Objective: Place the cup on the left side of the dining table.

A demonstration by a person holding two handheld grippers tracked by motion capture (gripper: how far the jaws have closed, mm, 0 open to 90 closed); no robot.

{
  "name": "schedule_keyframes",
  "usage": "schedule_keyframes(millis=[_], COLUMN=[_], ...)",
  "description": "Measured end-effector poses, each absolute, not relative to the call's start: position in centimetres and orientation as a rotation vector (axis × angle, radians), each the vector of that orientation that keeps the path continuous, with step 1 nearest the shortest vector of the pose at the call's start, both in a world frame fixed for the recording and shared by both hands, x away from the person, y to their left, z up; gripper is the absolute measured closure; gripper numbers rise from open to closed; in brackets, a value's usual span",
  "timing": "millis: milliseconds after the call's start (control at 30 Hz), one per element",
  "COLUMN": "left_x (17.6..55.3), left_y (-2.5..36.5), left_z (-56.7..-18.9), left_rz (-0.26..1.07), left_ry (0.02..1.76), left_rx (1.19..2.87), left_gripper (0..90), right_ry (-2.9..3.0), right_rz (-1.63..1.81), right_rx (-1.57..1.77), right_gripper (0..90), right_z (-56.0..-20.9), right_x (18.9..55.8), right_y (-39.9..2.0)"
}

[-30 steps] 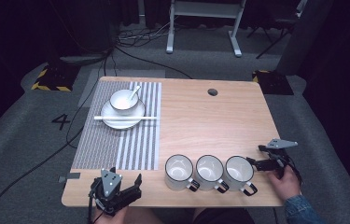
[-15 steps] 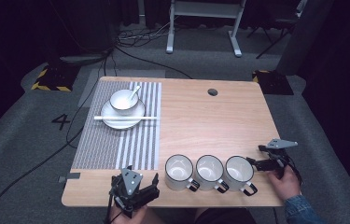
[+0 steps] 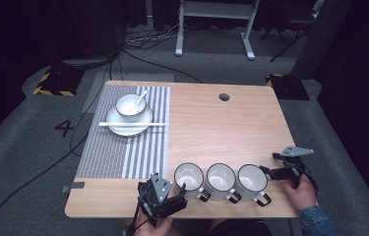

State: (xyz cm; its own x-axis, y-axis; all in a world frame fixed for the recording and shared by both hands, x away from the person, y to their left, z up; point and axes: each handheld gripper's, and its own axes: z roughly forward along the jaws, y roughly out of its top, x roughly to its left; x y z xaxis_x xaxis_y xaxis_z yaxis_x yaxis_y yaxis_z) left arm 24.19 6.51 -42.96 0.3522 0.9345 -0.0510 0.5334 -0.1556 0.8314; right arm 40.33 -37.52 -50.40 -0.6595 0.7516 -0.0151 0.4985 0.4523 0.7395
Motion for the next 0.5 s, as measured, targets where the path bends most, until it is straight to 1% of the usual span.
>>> schedule_keyframes(millis=[167,500], left_x=[23.8,23.5], left_y=[5.4,4.0], left_z=[-42.9,-43.9], left_rz=[0.609,0.575], left_ry=[1.250,1.268], left_rx=[1.835,1.891], left_gripper=[12.0,11.4], right_ry=[2.366,2.360], right_rz=[1.038,1.045], right_rx=[1.055,1.078], right_gripper=[14.5,14.5], right_z=[-50.4,-50.4], right_x=[40.4,40.3], right_y=[-37.5,-37.4])
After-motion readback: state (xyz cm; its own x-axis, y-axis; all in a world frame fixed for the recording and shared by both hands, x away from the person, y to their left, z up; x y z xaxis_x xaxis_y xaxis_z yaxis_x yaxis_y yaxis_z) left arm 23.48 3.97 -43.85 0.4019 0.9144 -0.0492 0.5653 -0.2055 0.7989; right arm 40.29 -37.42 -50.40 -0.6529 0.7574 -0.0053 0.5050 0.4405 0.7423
